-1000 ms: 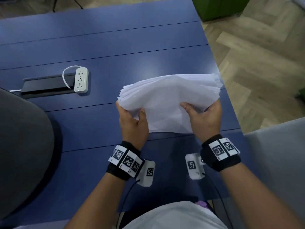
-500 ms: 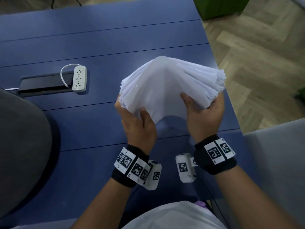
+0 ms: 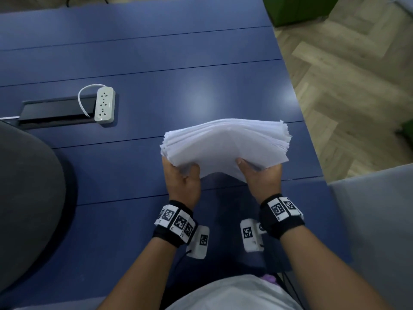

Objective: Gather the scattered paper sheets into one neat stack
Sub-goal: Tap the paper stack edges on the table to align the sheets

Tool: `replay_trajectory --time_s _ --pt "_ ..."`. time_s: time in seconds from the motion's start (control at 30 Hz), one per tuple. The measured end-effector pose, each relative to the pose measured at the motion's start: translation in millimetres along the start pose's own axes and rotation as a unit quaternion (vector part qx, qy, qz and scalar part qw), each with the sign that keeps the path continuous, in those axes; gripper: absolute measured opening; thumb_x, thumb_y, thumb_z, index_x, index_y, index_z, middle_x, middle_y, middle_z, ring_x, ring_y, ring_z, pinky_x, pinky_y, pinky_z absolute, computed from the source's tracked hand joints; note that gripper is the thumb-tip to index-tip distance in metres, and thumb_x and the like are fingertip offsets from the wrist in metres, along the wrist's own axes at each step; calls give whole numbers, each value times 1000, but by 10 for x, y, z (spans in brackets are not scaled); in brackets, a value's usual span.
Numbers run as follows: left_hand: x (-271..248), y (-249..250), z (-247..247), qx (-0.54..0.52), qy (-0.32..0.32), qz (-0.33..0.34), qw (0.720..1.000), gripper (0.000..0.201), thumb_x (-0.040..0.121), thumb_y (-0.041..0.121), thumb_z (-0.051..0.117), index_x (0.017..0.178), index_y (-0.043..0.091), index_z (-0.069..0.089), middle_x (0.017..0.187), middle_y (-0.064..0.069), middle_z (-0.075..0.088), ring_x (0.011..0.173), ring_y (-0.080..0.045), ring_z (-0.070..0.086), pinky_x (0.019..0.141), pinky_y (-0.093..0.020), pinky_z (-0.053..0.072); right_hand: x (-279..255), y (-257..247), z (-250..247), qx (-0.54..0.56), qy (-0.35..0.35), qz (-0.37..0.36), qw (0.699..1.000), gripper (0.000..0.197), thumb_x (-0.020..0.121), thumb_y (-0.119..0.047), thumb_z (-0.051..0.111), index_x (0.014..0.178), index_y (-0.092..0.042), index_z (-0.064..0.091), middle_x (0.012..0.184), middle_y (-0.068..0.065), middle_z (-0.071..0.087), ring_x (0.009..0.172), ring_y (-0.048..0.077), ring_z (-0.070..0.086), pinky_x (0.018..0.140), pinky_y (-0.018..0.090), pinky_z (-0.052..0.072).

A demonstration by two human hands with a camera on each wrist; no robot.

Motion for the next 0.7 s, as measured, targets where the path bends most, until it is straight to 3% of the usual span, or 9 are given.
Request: replay_trajectory --time_s 0.07,0.13,0.2,0.27,0.33,0.47,0.6,0.7 --pt "25 -14 -44 -1 -5 3 1000 58 77 14 64 132 26 50 131 -10 59 124 -23 57 109 -45 46 23 -22 -22 -8 -7 -1 1000 53 71 -1 89 116 -16 66 110 -10 73 103 6 70 90 24 55" --pt "63 -22 -93 -16 -2 -2 1000 63 74 19 68 133 7 49 130 -17 59 123 -27 58 109 -46 46 52 -76 -72 -7 -5 -19 1000 59 68 0 90 120 -13 65 113 -3 73 106 12 71 91 28 56" --pt "110 -29 -116 -34 -6 -3 999 65 74 17 71 130 -6 48 128 -21 60 121 -27 59 108 -40 47 93 -144 -125 14 2 -50 999 69 65 3 91 125 -9 58 118 4 70 110 20 69 93 33 57" --pt "129 -27 -87 -39 -14 -4 999 53 75 7 71 125 -2 55 124 -16 64 117 -23 63 102 -33 50 89 -134 -107 15 8 -57 998 73 66 3 90 127 -11 53 121 2 68 112 16 67 93 27 54" --pt "109 -52 -42 -35 -14 -14 999 45 76 0 68 120 -1 61 118 -12 68 112 -20 66 97 -32 53 35 -57 -48 -1 7 -38 999 72 67 1 90 129 -4 54 120 4 68 110 9 67 92 20 52" --pt "28 -119 -4 -16 14 -46 999 42 75 6 68 117 7 65 111 1 71 104 -9 68 89 -26 53 -24 89 21 -1 6 1 1000 52 71 7 85 115 -10 62 106 -9 70 95 -7 68 83 10 51" --pt "-7 -16 35 -29 36 -28 999 36 83 -9 66 113 12 64 104 11 69 95 8 65 80 -12 51 -64 32 30 12 20 -5 1000 48 75 4 83 118 -5 64 109 -4 73 101 7 71 87 20 55" --pt "-71 66 28 -61 36 2 998 36 86 -12 66 110 16 67 102 19 72 98 8 66 84 -10 50 -61 -24 11 34 37 -34 998 43 77 6 81 112 -15 68 105 -16 74 103 2 70 89 16 52"
Point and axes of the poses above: each hand's wrist, its own x-axis towards the middle knuckle, its own z-axis out of the palm, y = z × x, the point moved 2 cm from there along x, towards the middle knuckle
